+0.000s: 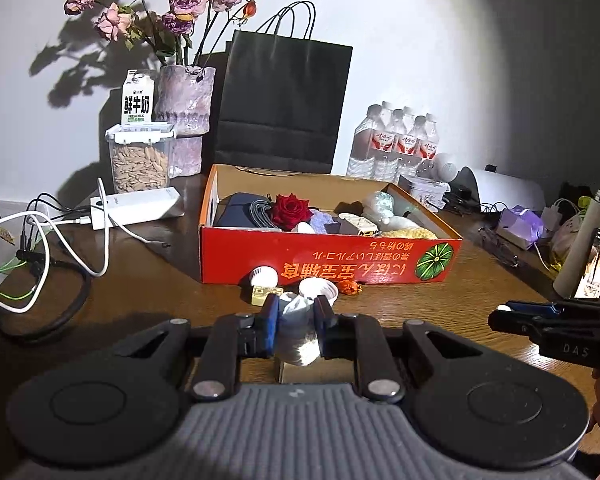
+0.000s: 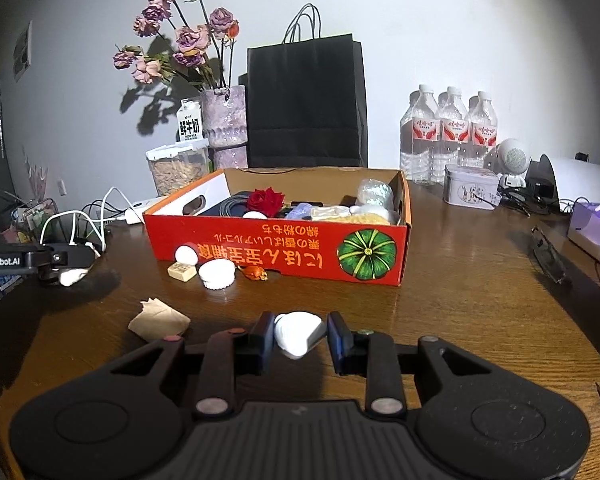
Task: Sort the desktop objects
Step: 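Lower the tissue and white piece into the box and open both tools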
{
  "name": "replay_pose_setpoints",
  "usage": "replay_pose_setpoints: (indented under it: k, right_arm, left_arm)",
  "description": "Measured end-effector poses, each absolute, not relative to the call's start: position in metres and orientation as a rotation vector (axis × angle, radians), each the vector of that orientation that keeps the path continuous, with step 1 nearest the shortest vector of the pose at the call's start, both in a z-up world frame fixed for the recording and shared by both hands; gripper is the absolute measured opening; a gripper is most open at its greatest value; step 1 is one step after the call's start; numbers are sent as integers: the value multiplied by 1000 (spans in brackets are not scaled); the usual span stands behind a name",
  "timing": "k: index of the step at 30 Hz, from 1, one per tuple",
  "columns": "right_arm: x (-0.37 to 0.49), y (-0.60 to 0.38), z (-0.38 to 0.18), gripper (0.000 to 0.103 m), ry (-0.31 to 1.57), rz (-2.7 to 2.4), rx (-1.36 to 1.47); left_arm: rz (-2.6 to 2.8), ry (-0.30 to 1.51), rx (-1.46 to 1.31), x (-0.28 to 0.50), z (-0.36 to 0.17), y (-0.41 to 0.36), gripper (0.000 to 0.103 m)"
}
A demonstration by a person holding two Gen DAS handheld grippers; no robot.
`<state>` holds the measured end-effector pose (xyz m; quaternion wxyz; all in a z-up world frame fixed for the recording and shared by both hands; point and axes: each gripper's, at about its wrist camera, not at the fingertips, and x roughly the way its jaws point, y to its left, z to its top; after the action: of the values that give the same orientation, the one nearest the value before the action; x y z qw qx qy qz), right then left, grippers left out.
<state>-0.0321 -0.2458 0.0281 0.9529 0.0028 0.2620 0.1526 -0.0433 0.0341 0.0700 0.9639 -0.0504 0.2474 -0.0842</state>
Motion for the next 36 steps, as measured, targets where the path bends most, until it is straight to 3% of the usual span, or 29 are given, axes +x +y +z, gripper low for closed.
replay_pose_setpoints:
  k: [9, 15, 22, 29, 32, 36]
  right_arm:
    - [-11, -244, 41, 27, 511, 305, -14]
    - [49, -250, 76, 27, 464, 329, -9]
    - [197, -244, 82, 27, 611, 350, 115]
    - [332, -227, 48, 27, 857, 270, 257]
    - [352, -212, 31, 28, 914, 225, 201]
    - [359, -206, 19, 29, 932, 195, 192]
  left_arm:
    - [-203, 483, -80, -5, 83, 33, 19]
    - [-303, 501, -36, 83, 115, 15, 20]
    - [-329, 682, -51, 232, 104, -18, 20]
    - [-211, 952, -151, 345, 57, -23, 22]
    - [-196, 1009, -215, 358, 44, -13, 33]
    - [-196, 954, -192, 348, 52, -1, 67]
